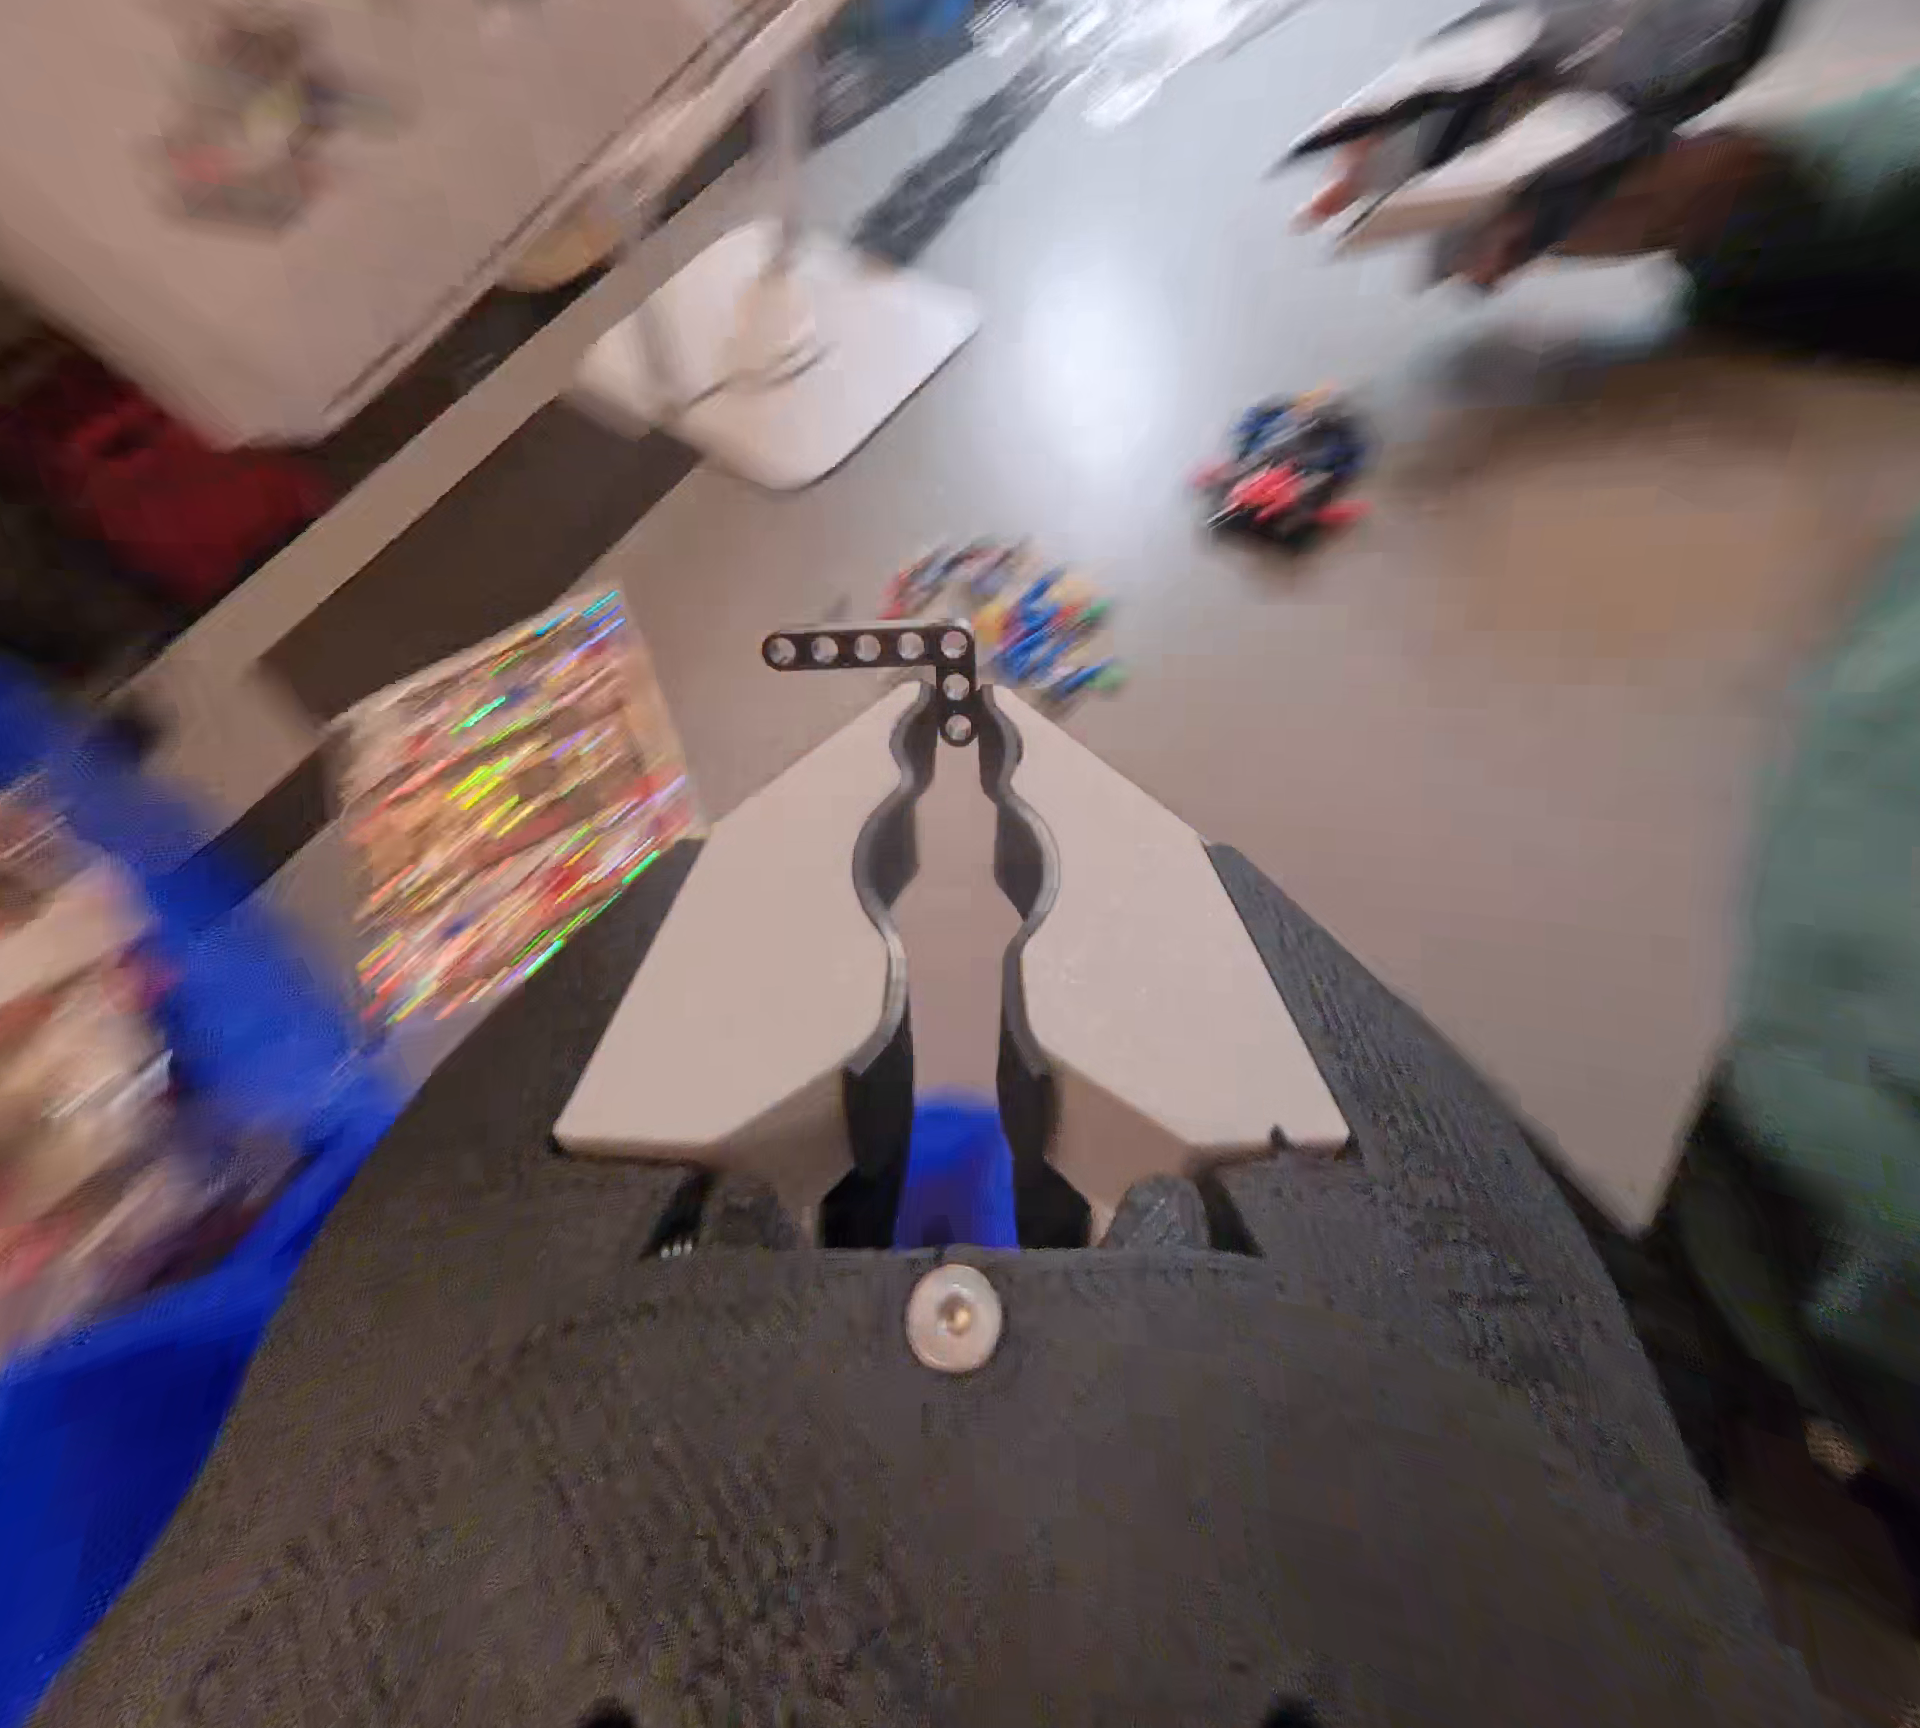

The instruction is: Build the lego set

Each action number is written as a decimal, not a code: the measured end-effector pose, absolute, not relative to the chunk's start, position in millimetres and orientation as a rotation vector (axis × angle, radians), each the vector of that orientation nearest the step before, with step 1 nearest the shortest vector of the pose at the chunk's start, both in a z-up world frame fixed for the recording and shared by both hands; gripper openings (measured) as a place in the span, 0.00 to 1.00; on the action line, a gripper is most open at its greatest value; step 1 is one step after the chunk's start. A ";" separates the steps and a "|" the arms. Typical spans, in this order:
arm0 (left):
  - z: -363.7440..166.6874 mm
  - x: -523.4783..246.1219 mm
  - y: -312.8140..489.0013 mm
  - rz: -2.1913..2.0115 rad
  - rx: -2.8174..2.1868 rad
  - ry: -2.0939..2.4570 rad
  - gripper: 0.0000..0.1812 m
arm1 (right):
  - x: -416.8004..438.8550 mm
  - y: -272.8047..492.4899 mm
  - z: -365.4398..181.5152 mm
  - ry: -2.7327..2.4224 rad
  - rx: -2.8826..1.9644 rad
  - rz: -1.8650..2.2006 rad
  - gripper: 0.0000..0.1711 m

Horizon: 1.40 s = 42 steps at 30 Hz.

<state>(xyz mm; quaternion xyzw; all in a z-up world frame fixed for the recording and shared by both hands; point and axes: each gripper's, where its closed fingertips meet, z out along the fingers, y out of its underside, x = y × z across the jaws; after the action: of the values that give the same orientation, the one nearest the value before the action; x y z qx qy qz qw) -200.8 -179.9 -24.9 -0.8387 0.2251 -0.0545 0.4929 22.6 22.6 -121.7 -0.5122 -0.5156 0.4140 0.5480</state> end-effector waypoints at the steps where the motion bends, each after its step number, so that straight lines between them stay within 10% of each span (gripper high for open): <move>1: -23.9 -169.4 -172.7 -0.256 -1.980 0.595 0.03 | 20.5 12.9 -122.9 -1.268 -1.185 0.993 0.29; 16: -57.9 46.0 -142.1 -1.741 -1.282 0.779 0.03 | 50.3 -108.8 -79.7 -1.520 -0.948 1.990 0.32; 28: -68.9 47.8 -146.6 -1.889 -1.228 0.741 0.03 | 52.2 -126.1 -85.8 -1.574 -0.934 2.103 0.00; 36: -64.1 35.6 -143.9 -1.898 -1.189 0.692 0.03 | 46.3 -114.9 -90.5 -1.544 -1.007 2.055 0.00; 42: -62.2 39.7 -150.7 -1.959 -1.142 0.714 0.03 | 39.0 -116.9 -93.1 -1.517 -1.054 2.132 0.26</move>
<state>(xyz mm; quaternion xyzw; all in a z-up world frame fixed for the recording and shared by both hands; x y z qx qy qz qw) 39.7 -150.7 -62.2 -0.4457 0.2788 -0.7646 0.3728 39.0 -116.9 -93.1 -0.3688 -0.5309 0.7460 0.1600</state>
